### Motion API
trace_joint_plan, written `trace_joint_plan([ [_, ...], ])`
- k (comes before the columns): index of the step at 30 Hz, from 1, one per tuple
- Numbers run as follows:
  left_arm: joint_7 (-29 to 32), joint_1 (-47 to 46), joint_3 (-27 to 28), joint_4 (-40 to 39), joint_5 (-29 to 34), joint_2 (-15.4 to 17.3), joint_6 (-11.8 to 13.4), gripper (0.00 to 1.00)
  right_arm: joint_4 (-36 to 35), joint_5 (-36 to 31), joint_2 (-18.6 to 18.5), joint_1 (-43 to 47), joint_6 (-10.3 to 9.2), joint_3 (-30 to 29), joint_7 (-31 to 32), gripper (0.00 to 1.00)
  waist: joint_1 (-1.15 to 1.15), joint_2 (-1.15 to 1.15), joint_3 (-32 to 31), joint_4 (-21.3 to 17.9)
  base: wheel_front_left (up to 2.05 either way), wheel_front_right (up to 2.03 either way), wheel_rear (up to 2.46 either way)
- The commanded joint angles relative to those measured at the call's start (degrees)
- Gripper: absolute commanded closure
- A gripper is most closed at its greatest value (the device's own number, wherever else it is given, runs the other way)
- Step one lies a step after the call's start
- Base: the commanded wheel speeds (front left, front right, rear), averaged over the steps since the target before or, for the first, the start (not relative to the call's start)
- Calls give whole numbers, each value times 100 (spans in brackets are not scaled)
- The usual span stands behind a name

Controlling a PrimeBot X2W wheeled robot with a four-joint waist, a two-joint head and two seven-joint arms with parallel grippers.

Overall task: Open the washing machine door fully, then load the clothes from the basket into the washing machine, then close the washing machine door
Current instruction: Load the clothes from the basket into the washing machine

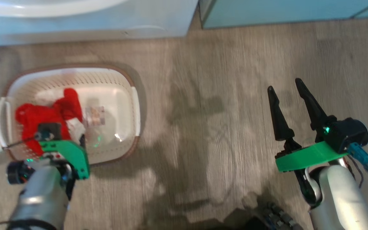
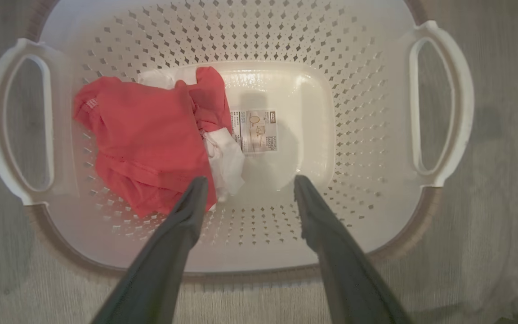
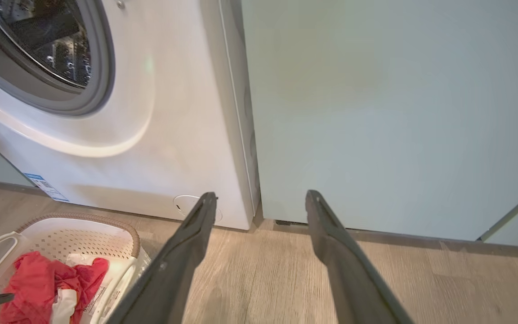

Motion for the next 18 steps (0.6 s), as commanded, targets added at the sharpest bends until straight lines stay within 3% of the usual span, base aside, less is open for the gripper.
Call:
trace_joint_plan([
  [1,43,-89,173,44,-24,296,30,0,-204,64,-15,-42,-1,169,-54,0,-1,0,443,-277,0,0,0],
  [8,288,-537,116,247,10,666,119,0,-324,214,-15,-207,-1,367,-54,0,-1,0,1017,-561,0,0,0],
  [18,792,-1042,542,330,-458,1035,361,0,-498,302,-15,-422,-1,676,-54,0,-1,0,1645,-819,0,0,0],
])
